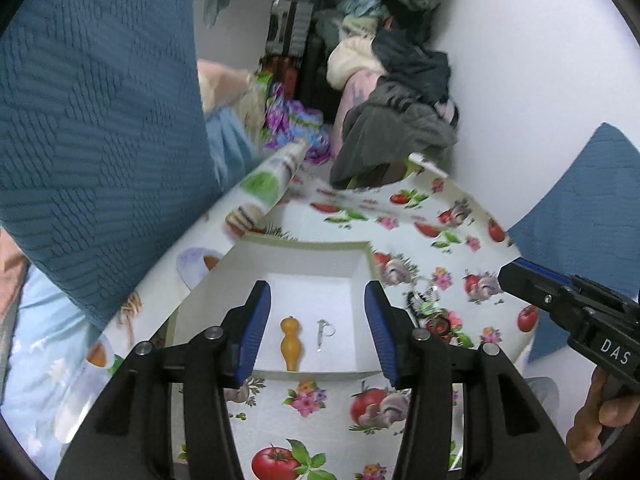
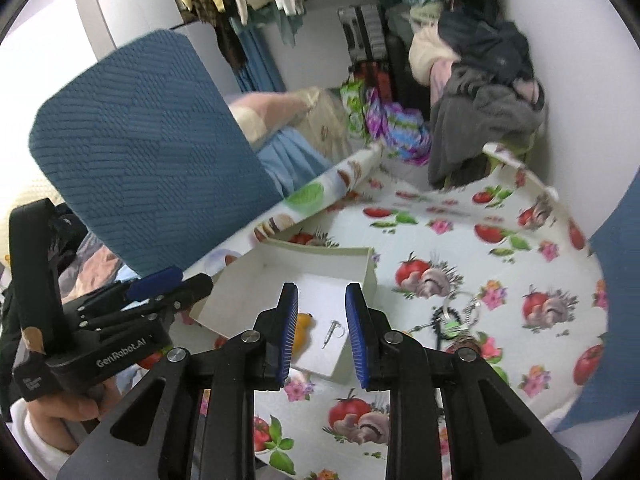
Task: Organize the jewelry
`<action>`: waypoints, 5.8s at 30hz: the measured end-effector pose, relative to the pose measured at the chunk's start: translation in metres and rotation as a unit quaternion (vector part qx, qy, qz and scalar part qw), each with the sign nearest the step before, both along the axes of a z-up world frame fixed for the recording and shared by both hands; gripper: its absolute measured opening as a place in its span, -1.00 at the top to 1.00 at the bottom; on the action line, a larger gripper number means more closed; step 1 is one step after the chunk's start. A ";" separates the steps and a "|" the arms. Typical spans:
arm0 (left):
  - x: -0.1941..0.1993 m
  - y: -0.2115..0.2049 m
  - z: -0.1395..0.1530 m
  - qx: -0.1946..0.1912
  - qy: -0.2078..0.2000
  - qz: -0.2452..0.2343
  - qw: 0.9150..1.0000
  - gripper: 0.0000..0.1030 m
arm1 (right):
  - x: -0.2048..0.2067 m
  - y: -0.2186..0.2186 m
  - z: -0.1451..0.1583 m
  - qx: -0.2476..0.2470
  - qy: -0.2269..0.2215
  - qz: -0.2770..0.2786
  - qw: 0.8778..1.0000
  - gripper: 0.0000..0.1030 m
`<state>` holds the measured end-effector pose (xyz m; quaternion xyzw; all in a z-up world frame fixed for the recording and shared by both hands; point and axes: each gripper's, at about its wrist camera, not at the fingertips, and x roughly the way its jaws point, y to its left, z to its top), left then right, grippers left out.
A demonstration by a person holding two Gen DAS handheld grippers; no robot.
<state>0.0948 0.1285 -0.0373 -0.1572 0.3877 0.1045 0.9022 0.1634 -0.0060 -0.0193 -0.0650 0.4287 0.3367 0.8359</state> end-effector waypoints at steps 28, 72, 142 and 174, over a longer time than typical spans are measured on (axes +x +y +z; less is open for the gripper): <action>-0.034 -0.137 -0.015 -0.029 -0.023 -0.109 0.993 -0.12 | -0.087 -0.176 0.002 -0.001 -0.058 -0.140 0.988 0.56; 0.102 -0.170 -0.212 -0.071 0.110 -0.136 0.982 0.30 | 0.101 -0.148 -0.195 -0.040 0.085 -0.084 0.992 0.57; 0.061 -0.108 0.012 -0.030 -0.008 -0.132 0.991 0.88 | 0.041 -0.117 -0.008 -0.049 -0.012 -0.167 0.985 0.89; 0.061 0.044 -0.047 -0.061 0.055 -0.046 0.996 0.88 | 0.048 0.061 -0.063 -0.061 0.046 -0.041 0.996 0.88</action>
